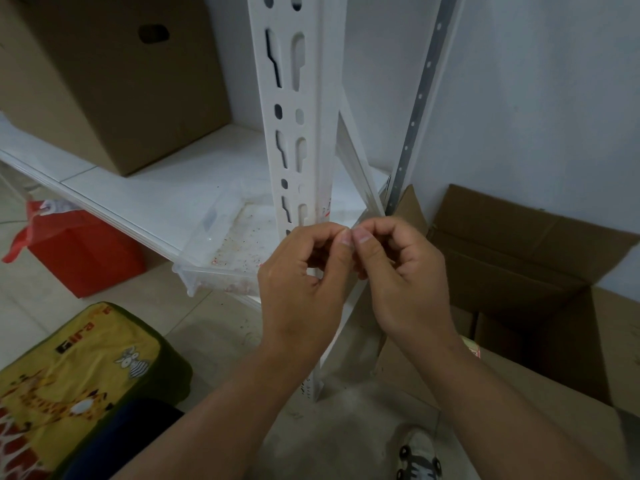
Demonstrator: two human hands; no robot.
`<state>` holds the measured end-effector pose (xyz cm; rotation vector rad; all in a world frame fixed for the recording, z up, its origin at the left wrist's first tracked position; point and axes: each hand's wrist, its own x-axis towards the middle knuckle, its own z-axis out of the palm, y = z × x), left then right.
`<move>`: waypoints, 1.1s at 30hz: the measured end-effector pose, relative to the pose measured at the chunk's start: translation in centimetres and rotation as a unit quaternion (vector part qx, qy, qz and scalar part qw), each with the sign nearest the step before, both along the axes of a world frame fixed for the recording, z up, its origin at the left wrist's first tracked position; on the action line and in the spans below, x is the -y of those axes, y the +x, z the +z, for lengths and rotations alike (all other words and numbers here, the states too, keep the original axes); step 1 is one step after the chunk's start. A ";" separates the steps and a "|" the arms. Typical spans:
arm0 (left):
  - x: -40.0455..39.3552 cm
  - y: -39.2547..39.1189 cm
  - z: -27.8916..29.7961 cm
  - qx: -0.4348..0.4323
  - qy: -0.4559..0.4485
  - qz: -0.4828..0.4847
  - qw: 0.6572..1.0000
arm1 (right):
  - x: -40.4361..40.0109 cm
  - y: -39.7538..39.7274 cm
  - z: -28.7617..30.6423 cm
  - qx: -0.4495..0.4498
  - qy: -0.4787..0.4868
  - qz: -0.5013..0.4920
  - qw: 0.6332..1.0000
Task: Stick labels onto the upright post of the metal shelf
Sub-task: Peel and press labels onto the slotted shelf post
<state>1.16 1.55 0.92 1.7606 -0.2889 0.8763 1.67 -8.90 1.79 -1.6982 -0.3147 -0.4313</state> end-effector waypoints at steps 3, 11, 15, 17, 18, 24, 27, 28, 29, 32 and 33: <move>0.1 -0.1 -0.1 -0.002 0.003 0.004 1.000 | 0.0 0.2 -0.1 -0.011 0.011 -0.034 0.999; 0.0 -0.2 -0.1 -0.048 -0.055 -0.012 0.997 | -0.4 -0.9 -0.3 0.155 -0.067 -0.076 0.983; 0.1 -0.3 0.0 -0.039 -0.038 -0.011 0.998 | -0.8 -0.8 -0.6 0.145 -0.061 -0.086 0.984; 0.0 -0.3 0.0 -0.034 -0.032 -0.012 0.999 | -0.9 -0.8 -0.6 0.133 -0.055 -0.085 0.986; 0.0 -0.3 -0.1 -0.030 -0.034 -0.015 0.999 | -0.9 -0.8 -0.6 0.124 -0.053 -0.085 0.987; -0.3 -0.2 -0.5 -0.003 -0.043 -0.061 0.997 | -0.8 -0.7 -0.5 0.108 -0.050 -0.080 0.990; -0.4 -0.1 -0.6 -0.006 -0.048 -0.067 0.997 | -0.8 -0.7 -0.4 0.113 -0.051 -0.082 0.989; -0.4 -0.2 -0.6 -0.005 -0.047 -0.068 0.997 | -0.8 -0.7 -0.4 0.116 -0.053 -0.084 0.988; -0.4 -0.2 -0.6 -0.003 -0.046 -0.068 0.997 | -0.7 -0.7 -0.4 0.121 -0.057 -0.089 0.987; -0.3 -0.2 -0.6 0.007 -0.036 -0.070 0.997 | -0.6 -0.4 -0.6 0.149 -0.080 -0.113 0.979; -0.3 -0.2 -0.6 0.013 -0.029 -0.069 0.997 | -0.5 -0.4 -0.6 0.161 -0.088 -0.120 0.976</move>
